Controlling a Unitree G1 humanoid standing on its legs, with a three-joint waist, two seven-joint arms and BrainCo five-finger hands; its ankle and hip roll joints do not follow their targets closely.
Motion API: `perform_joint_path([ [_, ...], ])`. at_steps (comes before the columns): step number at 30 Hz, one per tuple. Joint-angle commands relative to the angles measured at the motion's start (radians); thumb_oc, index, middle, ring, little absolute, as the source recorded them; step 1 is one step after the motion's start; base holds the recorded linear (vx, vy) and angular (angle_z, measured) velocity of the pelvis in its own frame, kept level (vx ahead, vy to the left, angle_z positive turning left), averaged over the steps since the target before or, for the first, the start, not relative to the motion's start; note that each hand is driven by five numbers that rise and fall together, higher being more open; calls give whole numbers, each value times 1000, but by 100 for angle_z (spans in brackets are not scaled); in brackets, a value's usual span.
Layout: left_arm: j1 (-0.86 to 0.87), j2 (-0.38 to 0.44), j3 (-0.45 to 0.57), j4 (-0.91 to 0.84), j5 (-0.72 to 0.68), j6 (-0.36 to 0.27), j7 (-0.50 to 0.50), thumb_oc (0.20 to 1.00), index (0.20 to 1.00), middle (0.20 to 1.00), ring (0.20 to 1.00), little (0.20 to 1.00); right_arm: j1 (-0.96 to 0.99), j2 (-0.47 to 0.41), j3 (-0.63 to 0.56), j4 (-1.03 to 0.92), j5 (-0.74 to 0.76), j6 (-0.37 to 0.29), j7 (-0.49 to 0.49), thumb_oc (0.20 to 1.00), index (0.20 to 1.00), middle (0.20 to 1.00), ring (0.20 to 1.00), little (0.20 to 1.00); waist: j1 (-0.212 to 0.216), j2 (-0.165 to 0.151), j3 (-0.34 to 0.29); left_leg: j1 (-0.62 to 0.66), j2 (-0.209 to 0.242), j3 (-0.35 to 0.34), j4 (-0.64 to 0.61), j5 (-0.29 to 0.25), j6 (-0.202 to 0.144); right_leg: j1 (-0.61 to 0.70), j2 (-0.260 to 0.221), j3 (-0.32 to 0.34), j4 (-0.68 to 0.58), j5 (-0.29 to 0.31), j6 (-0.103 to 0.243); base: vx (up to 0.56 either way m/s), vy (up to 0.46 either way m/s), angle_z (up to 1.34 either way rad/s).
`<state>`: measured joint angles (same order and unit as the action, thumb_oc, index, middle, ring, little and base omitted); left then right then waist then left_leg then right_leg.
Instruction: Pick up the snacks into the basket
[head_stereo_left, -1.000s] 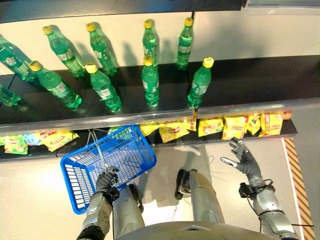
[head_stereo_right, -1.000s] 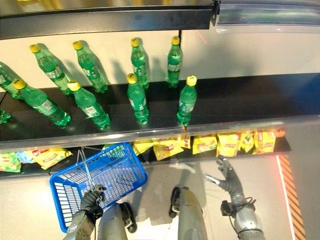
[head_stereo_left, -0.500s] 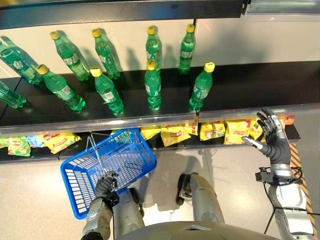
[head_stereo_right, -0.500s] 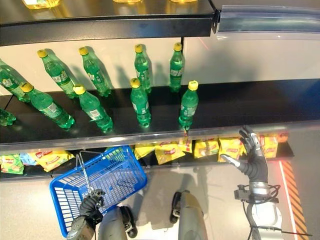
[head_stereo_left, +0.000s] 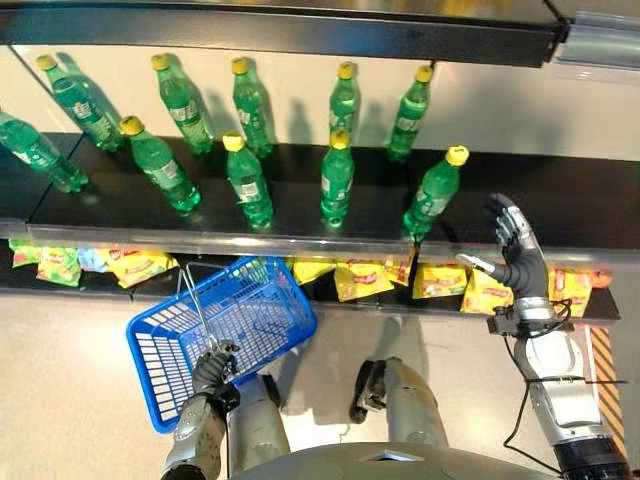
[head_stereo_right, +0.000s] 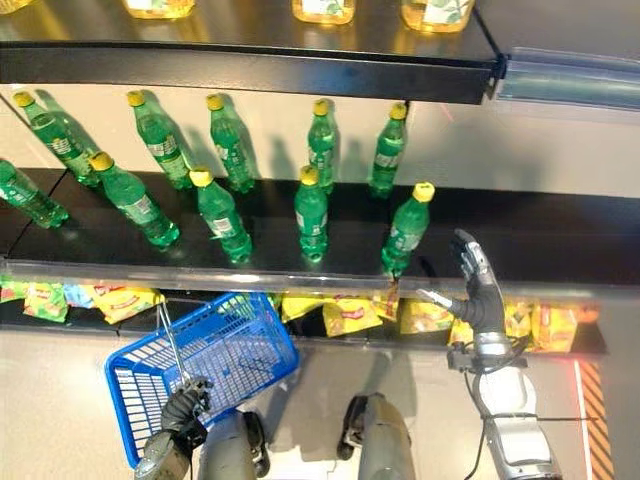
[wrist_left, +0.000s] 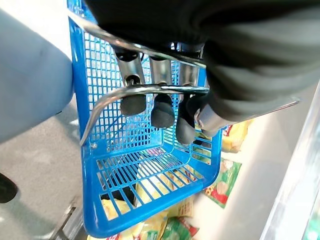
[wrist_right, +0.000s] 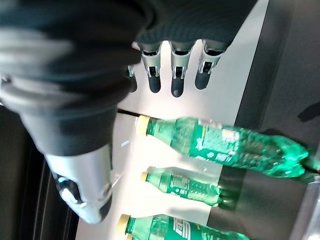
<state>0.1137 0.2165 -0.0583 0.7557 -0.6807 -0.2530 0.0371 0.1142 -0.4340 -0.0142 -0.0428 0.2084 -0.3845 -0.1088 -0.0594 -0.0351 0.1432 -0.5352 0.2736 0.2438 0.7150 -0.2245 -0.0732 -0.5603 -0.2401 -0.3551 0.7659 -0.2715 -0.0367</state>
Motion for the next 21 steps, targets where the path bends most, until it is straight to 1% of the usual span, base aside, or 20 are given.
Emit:
perform_joint_path([
  [1,4,19,-15,-109,27,-48,-28,200,200,200,200,200,-83,-13,-2,1,8,-21,-33,1000,1000,1000,1000,1000,19,4,-5,-6,-12,55,46,-43,45,45,9,20,-62,25,107,75,3,7],
  [4,6,19,-18,-111,28,-44,-32,200,200,200,200,200,-110,-13,3,17,7,-15,-36,1000,1000,1000,1000,1000,24,5,-6,-9,-14,53,42,-41,46,44,10,18,-64,27,108,23,3,2],
  [5,6,21,-21,-111,26,-41,-33,200,200,200,200,200,-143,-6,15,48,13,-9,-46,1000,1000,1000,1000,1000,32,6,-6,-14,-15,50,38,-37,48,40,8,16,-64,29,108,0,0,0],
  [8,9,21,-24,-114,24,-39,-36,200,200,200,200,200,-165,-1,21,77,13,-4,-52,1000,1000,1000,1000,1000,36,7,-4,-19,-17,48,38,-35,49,37,6,12,-63,30,107,-4,2,1],
  [9,9,22,-23,-115,14,-36,-39,200,200,200,200,200,-186,-2,27,113,3,8,-62,1000,1000,1000,1000,1000,43,8,-4,-26,-18,45,38,-33,50,34,4,9,-61,31,107,-10,5,4],
  [21,19,28,-13,-123,5,-26,-50,200,200,200,200,200,-263,10,29,270,-12,39,-99,1000,1000,1000,1000,1000,64,17,-7,-40,-21,33,40,-30,50,26,-2,-2,-56,29,108,0,1,1],
])
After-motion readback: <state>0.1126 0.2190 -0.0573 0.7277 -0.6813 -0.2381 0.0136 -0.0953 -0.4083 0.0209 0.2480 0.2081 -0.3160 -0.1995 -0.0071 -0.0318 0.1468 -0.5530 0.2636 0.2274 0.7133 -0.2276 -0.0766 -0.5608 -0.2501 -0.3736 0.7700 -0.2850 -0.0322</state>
